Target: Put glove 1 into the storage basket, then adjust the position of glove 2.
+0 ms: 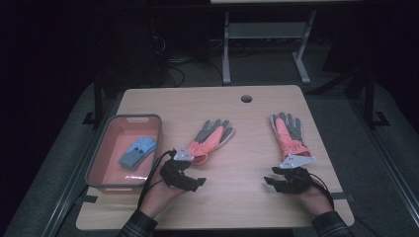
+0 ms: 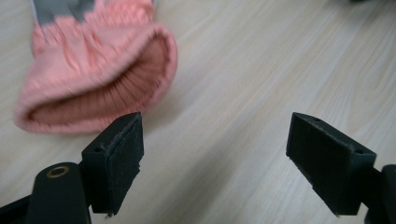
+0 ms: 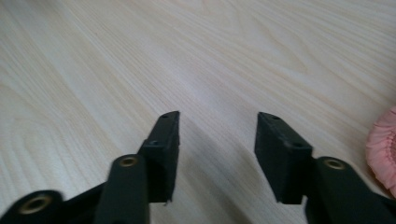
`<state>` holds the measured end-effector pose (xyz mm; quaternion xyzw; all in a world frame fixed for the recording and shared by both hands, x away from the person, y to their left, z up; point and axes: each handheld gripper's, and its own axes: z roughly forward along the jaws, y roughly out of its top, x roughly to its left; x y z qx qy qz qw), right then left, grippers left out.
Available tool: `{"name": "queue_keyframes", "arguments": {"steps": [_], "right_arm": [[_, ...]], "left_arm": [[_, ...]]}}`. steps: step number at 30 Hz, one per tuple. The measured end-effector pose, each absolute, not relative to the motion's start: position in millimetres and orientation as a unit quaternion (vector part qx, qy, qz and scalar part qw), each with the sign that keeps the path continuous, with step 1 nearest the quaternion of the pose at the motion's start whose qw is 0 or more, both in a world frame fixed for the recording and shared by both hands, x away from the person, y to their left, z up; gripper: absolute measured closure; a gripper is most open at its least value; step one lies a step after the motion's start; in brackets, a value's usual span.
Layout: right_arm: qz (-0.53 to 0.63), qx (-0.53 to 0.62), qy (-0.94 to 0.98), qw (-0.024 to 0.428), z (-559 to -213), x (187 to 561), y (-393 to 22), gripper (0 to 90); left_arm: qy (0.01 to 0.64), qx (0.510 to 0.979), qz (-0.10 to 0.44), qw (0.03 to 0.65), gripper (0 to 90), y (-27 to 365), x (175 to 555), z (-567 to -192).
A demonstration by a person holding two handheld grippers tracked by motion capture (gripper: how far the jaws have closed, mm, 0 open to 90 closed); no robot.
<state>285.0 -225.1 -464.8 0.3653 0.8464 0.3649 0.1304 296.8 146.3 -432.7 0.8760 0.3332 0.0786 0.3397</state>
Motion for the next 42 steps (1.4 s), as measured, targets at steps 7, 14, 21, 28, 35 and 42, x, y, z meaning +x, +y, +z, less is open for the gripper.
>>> {"name": "queue_keyframes", "arguments": {"steps": [7,14,21,28,35,42], "right_arm": [[0.363,0.368,0.848,0.119,-454,289,-225,88.4],[0.360,0.362,0.852,0.115,-452,295,-229,90.0],[0.373,0.373,0.841,0.123,-439,307,-240,90.0],[0.389,0.389,0.822,0.148,-419,328,-259,90.0],[0.390,0.417,0.802,0.174,-407,354,-284,90.0],[0.378,0.444,0.790,0.188,-411,372,-302,90.0]], "left_arm": [[0.328,0.883,0.084,0.325,17.3,147,289,-451],[0.317,0.888,0.099,0.318,12.3,151,284,-466],[0.297,0.885,0.116,0.340,12.2,157,280,-471],[0.277,0.878,0.118,0.372,12.2,164,279,-477],[0.276,0.879,0.117,0.370,12.3,164,279,-477],[0.276,0.879,0.117,0.370,12.3,164,279,-477]]}}
